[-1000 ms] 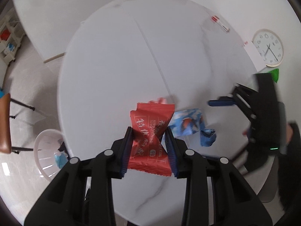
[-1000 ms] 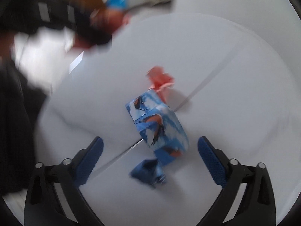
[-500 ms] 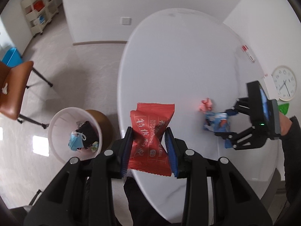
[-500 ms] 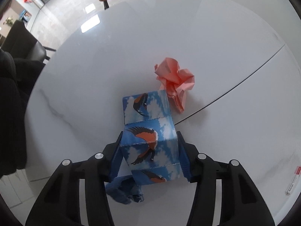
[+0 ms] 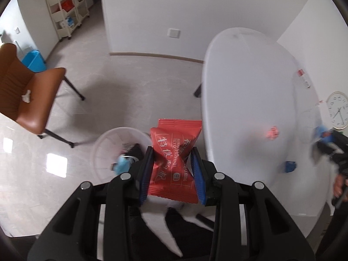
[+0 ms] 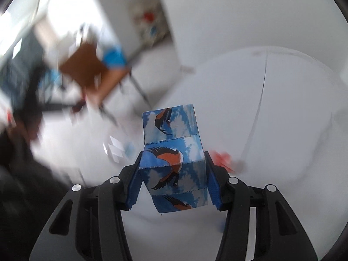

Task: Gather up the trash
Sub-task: 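Carry the wrapper and cube box over the white bin and open both tools, then move both tools back over the table toward the pink tissue and blue cloth, then grasp the pink tissue with the left tool while the right tool approaches the blue cloth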

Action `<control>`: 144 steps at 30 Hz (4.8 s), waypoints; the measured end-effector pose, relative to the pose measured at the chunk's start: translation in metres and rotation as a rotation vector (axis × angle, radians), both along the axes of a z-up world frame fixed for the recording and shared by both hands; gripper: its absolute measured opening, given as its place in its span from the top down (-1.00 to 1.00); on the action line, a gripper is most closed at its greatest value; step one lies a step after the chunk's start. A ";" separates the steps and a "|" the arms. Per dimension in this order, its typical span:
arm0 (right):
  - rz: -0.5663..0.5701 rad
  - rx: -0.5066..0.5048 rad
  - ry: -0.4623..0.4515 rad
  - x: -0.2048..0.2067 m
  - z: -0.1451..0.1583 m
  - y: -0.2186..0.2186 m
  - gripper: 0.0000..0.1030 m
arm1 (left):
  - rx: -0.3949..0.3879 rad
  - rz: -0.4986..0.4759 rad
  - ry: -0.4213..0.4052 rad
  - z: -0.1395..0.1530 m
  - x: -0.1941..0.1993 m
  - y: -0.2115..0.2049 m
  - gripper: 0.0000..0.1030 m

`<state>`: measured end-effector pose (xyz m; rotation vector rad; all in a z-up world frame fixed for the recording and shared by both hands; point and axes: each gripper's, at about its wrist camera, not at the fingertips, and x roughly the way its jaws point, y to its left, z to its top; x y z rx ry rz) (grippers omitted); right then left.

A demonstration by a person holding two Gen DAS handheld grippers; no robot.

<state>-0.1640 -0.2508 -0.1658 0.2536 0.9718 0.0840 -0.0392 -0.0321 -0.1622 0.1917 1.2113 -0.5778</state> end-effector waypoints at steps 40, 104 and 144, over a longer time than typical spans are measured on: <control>-0.069 0.072 0.178 0.138 -0.072 0.188 -0.03 | 0.075 0.132 0.205 -0.127 0.095 0.128 -0.85; -0.558 -0.005 -0.001 -0.026 -0.003 0.047 -0.95 | 0.066 -0.172 -0.143 0.031 0.013 -0.034 -0.85; -0.719 0.088 0.127 -0.162 -0.124 -0.120 -0.95 | 0.121 -0.618 -0.041 -0.103 -0.114 -0.341 0.51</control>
